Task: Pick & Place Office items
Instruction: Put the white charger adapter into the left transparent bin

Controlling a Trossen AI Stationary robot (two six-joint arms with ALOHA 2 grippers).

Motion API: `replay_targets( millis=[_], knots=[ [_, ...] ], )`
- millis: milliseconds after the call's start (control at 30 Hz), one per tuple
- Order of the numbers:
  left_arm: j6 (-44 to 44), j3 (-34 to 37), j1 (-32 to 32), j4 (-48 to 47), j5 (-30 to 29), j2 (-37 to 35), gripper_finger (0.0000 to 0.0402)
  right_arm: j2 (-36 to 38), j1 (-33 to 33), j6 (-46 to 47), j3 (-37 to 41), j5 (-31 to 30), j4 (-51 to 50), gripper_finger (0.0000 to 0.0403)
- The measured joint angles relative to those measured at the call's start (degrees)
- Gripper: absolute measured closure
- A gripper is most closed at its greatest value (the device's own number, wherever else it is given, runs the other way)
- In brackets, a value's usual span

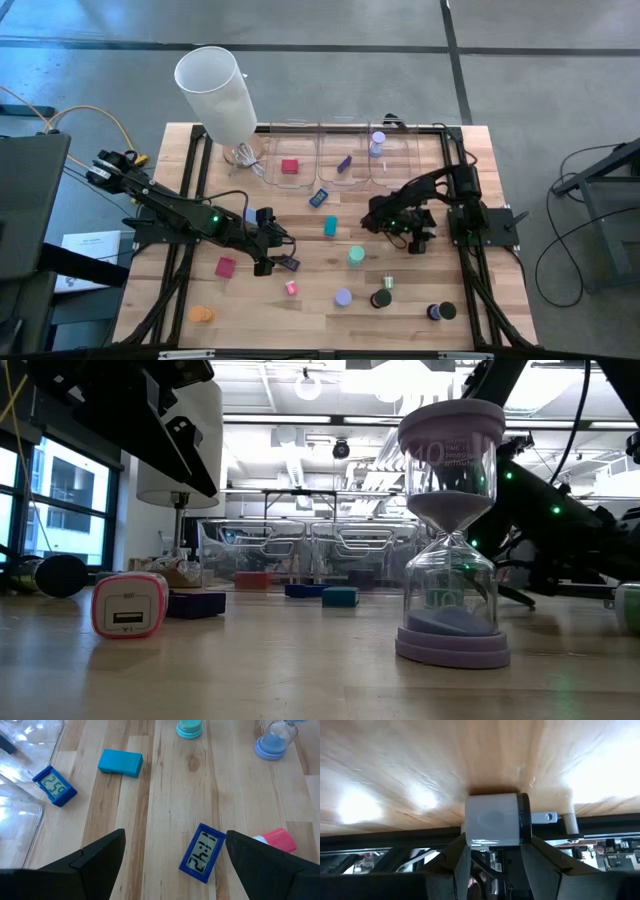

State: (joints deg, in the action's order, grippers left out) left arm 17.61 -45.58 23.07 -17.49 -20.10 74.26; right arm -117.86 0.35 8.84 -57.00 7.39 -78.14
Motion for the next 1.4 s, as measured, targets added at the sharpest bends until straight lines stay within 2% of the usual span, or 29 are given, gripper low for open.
replay_targets(
  millis=[500,800,1000,1233,1400],
  knots=[
    [-0.1,0.0,0.0,0.0,0.0,0.0,0.0064,0.1,2.7,2.0,-1.8,0.1,0.0,0.0265],
    [-0.1,0.0,0.0,0.0,0.0,0.0,0.0064,2.0,2.7,6.6,-1.9,-0.4,1.2,0.0266],
    [-0.1,0.0,0.0,0.0,0.0,0.0,0.0064,8.0,3.1,10.3,-2.1,-1.1,6.7,0.0266],
    [-0.1,0.0,0.0,0.0,0.0,0.0,0.0064,16.3,4.3,15.8,-1.9,-6.3,15.3,0.0267],
    [0.0,0.0,0.0,0.2,0.0,0.0,0.0064,20.0,5.3,17.8,-2.0,-7.1,17.8,0.0267]
  ],
)
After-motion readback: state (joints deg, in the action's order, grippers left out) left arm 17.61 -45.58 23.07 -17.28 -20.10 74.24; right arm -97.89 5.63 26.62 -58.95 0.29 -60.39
